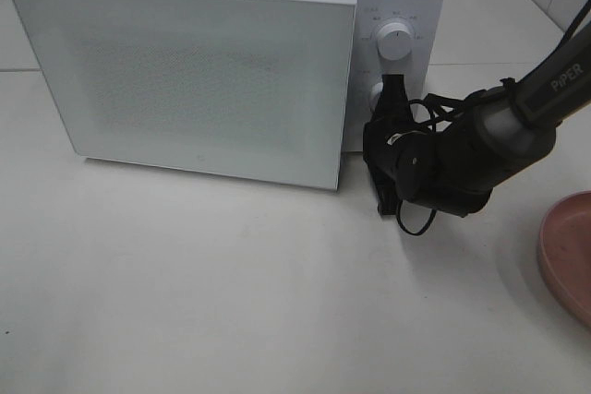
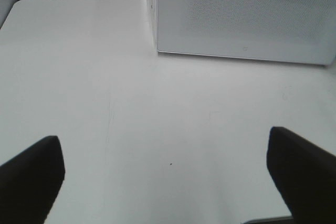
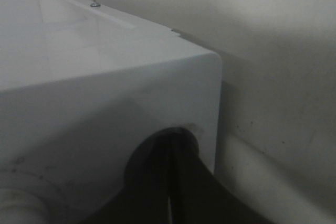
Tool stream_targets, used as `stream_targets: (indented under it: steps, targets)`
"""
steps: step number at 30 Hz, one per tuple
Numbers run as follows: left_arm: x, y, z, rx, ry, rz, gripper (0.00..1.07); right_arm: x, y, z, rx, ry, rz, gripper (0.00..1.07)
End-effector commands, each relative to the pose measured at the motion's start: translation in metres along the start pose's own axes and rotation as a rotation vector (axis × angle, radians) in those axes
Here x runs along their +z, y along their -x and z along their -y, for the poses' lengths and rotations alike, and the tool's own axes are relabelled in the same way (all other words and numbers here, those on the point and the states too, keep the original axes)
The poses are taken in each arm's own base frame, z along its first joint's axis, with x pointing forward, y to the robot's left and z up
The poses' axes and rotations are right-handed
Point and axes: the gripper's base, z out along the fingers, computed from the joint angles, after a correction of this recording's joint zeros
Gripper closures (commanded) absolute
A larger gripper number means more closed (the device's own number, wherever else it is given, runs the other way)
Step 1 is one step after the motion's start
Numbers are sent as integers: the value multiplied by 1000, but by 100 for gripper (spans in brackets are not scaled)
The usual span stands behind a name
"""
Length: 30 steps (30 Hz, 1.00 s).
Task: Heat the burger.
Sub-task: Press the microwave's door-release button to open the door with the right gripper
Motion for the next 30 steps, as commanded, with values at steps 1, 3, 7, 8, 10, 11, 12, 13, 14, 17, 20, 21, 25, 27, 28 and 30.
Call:
stream_targets:
  steps: [1, 3, 7, 8, 10, 11, 12, 13, 14, 17, 20, 21, 25, 27, 28, 30]
  targets:
    - [-3, -2, 1, -1, -8, 34, 7, 12, 2, -49, -21, 251, 26, 107]
    - [-3, -2, 1, -1, -8, 34, 7, 12, 2, -51, -22, 257, 24, 107]
    - [-3, -2, 1, -1, -8, 34, 7, 12, 2, -50, -25, 254, 22, 107]
    - [-3, -2, 1, -1, -8, 34, 7, 12, 2, -50, -25, 254, 22, 107]
    - [-3, -2, 1, -1, -8, 34, 7, 11, 0, -52, -32, 264, 16, 107]
    - [-3, -2, 1, -1, -8, 34, 7, 11, 0, -52, -32, 264, 16, 107]
    - [-3, -2, 1, -1, -8, 34, 7, 10, 0, -52, -36, 268, 12, 107]
    - [-3, -2, 1, -1, -8, 34, 7, 7, 1, -50, -41, 263, 10, 107]
    - [-3, -2, 1, -1, -8, 34, 7, 7, 1, -50, -41, 263, 10, 107]
    - [-3, -2, 1, -2, -8, 32, 7, 2, 4, -46, -28, 248, 7, 107]
    - [-2, -2, 0, -1, -7, 30, 7, -5, 1, -35, -24, 216, -13, 107]
    - [-2, -2, 0, -1, -7, 30, 7, -9, -3, -27, -36, 197, -38, 107]
    - [-2, -2, 0, -1, -7, 30, 7, -17, -9, -18, -41, 194, -57, 107]
    - [-2, -2, 0, -1, -7, 30, 7, -22, -7, -11, -38, 185, -55, 107]
    - [-2, -2, 0, -1, -7, 30, 7, -22, -7, -11, -38, 185, -55, 107]
    - [-2, -2, 0, -1, -7, 30, 7, -26, -6, -7, -51, 159, -71, 107]
